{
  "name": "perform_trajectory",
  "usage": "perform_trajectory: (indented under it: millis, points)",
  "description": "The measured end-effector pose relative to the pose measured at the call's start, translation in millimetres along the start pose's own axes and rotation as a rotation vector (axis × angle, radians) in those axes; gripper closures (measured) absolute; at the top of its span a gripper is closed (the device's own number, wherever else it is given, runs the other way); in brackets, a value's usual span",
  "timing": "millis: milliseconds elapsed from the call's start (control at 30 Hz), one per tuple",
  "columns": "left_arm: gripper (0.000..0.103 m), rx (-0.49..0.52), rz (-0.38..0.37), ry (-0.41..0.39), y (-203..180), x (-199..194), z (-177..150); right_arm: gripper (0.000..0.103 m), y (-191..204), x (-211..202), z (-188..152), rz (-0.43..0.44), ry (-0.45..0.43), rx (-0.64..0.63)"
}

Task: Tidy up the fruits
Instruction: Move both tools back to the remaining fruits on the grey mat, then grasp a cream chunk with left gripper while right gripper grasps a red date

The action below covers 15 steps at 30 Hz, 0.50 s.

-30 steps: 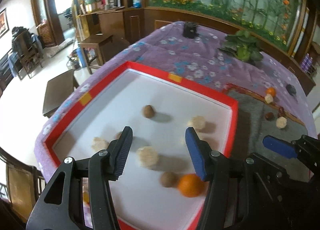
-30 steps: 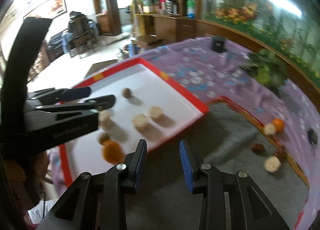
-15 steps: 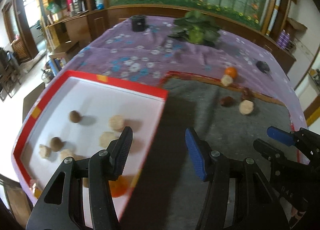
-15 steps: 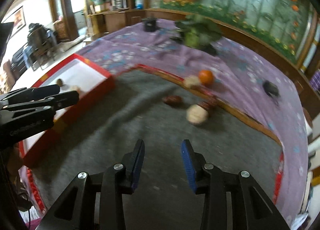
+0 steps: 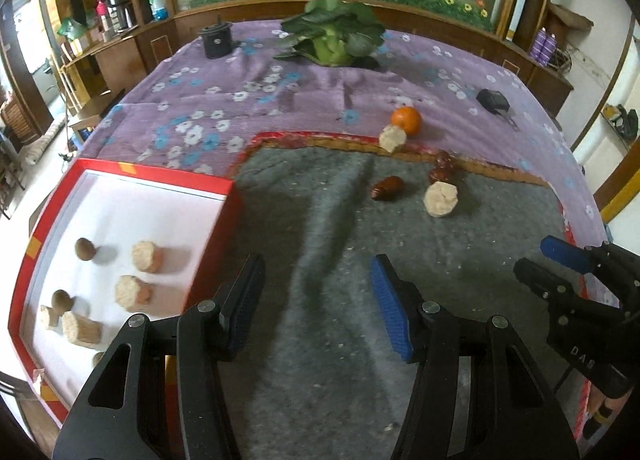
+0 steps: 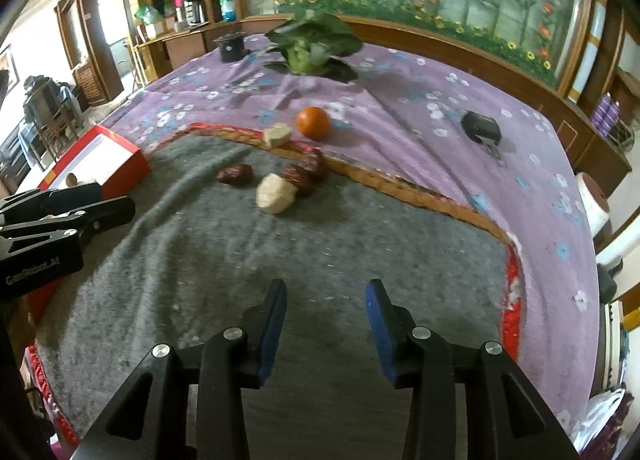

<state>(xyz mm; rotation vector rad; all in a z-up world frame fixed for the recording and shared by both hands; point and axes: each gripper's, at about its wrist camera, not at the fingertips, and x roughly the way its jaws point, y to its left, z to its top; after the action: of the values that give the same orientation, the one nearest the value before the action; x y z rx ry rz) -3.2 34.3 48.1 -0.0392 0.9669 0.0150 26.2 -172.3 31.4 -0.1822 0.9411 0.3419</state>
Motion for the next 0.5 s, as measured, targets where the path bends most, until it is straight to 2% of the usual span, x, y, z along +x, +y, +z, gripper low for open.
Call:
perform_trajectory:
  millis: [300,500]
  points:
    - [0.048,0.047,-0.082,0.056,-32,21,9,0.062,-36,1,-2,0.012,-0.009,0.075]
    - [0.048,0.071,-0.123,0.057,-56,34,22,0.062,-47,5,0,0.025,-0.015,0.088]
